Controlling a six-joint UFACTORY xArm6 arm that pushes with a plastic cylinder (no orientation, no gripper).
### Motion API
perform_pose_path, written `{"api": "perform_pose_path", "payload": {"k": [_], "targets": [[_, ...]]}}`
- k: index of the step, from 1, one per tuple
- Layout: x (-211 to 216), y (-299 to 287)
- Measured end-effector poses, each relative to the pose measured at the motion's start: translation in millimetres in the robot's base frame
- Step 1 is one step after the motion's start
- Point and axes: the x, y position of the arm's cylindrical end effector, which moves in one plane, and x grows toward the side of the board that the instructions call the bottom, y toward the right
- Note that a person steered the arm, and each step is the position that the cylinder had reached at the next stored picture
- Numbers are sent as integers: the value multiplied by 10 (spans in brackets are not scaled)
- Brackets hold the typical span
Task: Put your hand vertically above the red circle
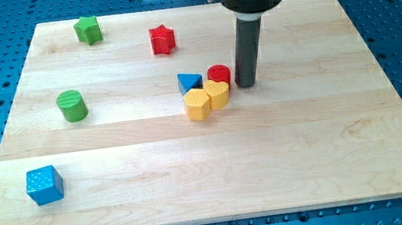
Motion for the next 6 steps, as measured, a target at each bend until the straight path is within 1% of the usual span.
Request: {"api": "perform_pose_path", "payload": {"k": [1, 2, 4, 5, 6], "targets": [[632, 345], [577, 279], [512, -91], [482, -181], [300, 2]]}}
